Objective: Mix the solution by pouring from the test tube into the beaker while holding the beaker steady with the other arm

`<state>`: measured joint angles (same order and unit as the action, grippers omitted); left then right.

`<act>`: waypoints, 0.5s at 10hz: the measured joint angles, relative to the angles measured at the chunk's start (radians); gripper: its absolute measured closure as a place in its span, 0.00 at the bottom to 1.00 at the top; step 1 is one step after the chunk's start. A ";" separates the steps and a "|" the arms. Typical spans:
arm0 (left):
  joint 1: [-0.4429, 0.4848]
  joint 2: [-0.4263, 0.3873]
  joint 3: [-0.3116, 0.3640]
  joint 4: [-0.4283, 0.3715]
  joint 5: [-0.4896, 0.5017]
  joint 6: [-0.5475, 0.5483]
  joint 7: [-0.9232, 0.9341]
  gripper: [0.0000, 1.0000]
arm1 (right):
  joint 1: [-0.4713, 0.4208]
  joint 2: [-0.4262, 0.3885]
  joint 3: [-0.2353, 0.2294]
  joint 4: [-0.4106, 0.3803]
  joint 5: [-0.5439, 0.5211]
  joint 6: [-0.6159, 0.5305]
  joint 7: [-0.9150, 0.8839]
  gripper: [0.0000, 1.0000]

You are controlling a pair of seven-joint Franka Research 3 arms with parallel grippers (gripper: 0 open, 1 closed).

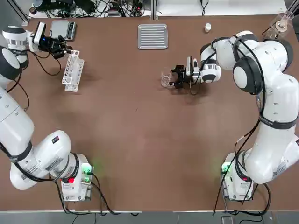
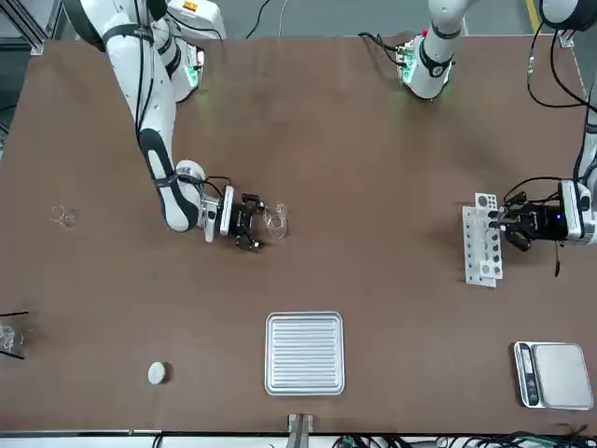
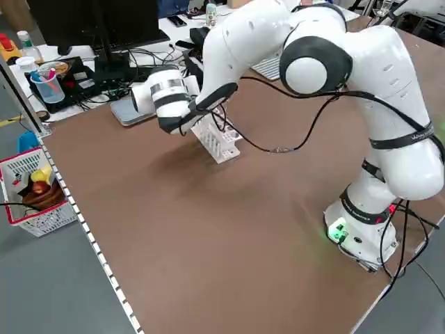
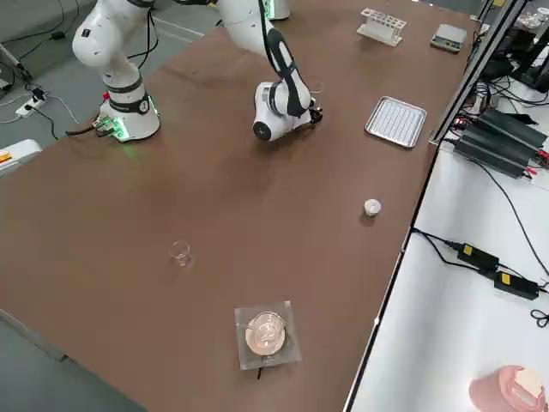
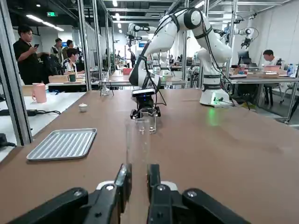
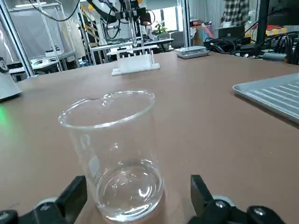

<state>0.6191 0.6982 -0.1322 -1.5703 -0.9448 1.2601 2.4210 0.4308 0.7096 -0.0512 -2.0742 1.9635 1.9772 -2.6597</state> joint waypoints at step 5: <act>-0.004 -0.051 -0.024 0.001 0.000 0.000 -0.025 0.78 | 0.015 0.012 0.000 0.009 0.010 0.008 -0.001 0.04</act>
<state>0.6156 0.6471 -0.1561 -1.5696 -0.9448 1.2597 2.3963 0.4460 0.7218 -0.0511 -2.0655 1.9738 1.9854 -2.6602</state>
